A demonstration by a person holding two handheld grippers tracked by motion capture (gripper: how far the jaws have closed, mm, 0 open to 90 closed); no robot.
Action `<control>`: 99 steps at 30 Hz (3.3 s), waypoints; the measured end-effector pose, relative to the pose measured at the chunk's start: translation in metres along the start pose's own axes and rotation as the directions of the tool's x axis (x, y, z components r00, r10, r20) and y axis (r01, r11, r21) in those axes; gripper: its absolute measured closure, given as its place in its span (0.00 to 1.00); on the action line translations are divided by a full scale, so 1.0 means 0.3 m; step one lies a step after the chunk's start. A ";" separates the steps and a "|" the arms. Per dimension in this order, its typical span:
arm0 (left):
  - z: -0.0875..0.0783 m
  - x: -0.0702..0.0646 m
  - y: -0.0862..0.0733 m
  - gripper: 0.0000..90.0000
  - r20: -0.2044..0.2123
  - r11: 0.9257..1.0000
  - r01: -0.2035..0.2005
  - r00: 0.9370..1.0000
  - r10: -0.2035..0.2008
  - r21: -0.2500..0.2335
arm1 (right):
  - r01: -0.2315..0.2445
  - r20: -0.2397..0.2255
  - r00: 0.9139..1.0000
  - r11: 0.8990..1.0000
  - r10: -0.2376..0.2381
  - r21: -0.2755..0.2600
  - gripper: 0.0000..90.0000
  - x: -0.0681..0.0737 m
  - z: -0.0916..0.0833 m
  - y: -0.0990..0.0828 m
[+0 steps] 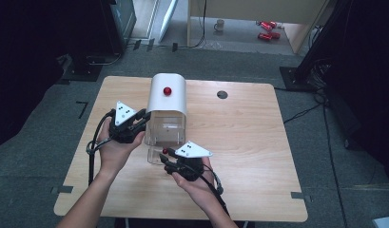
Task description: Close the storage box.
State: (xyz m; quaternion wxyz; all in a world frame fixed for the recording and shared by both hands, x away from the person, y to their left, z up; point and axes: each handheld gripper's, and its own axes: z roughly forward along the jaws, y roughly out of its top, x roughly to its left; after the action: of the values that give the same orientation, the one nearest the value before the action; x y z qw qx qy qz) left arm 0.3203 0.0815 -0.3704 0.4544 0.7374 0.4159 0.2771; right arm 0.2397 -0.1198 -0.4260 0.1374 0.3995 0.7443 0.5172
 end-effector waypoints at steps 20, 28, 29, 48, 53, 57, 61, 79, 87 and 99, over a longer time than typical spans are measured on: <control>0.051 -0.002 -0.002 0.78 -0.039 1.000 0.009 0.999 -0.008 0.027 | -0.058 -0.028 0.998 0.998 0.059 0.041 0.70 -0.019 0.079 -0.065; 0.053 0.002 -0.001 0.79 -0.035 1.000 0.013 0.999 -0.012 0.029 | -0.039 -0.030 0.999 0.999 0.038 -0.023 0.70 -0.023 0.043 -0.024; 0.053 0.001 -0.001 0.79 -0.037 0.999 0.013 0.999 -0.012 0.030 | -0.033 -0.026 0.999 0.999 0.033 -0.020 0.70 -0.025 0.041 -0.018; 0.066 -0.009 0.009 0.84 -0.069 0.999 0.026 0.997 -0.023 0.041 | -0.036 0.003 0.999 0.999 0.036 -0.018 0.68 -0.097 0.085 0.036; 0.068 -0.014 0.013 0.86 -0.073 0.999 0.025 0.997 -0.022 0.043 | -0.030 0.011 0.999 1.000 0.030 -0.010 0.67 -0.128 0.105 0.058; 0.070 -0.013 0.013 0.87 -0.074 0.999 0.024 0.997 -0.020 0.046 | -0.028 0.007 1.000 1.000 0.028 -0.009 0.67 -0.152 0.122 0.072; 0.072 -0.015 0.014 0.87 -0.078 0.999 0.022 0.997 -0.018 0.046 | -0.021 0.008 1.000 1.000 0.021 -0.012 0.66 -0.173 0.139 0.085; 0.066 -0.008 -0.005 0.86 -0.052 0.998 0.057 0.997 -0.055 0.025 | -0.007 -0.019 1.000 1.000 0.007 0.011 0.60 -0.198 0.129 0.087; 0.051 0.001 -0.027 0.79 -0.026 0.998 0.067 0.997 -0.067 -0.007 | -0.013 -0.034 0.999 1.000 0.014 0.026 0.60 -0.166 0.065 -0.023; 0.077 -0.008 0.004 0.76 -0.029 0.997 0.078 0.997 -0.078 -0.017 | -0.105 -0.073 0.992 0.994 0.107 0.026 0.61 -0.101 0.019 -0.174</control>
State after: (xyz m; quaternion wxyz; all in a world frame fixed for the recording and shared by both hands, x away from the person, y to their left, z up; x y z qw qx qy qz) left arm 0.3376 0.0689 -0.3794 0.4646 0.7129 0.4487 0.2733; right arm 0.2391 -0.1461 -0.4806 0.0777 0.4206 0.7321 0.5302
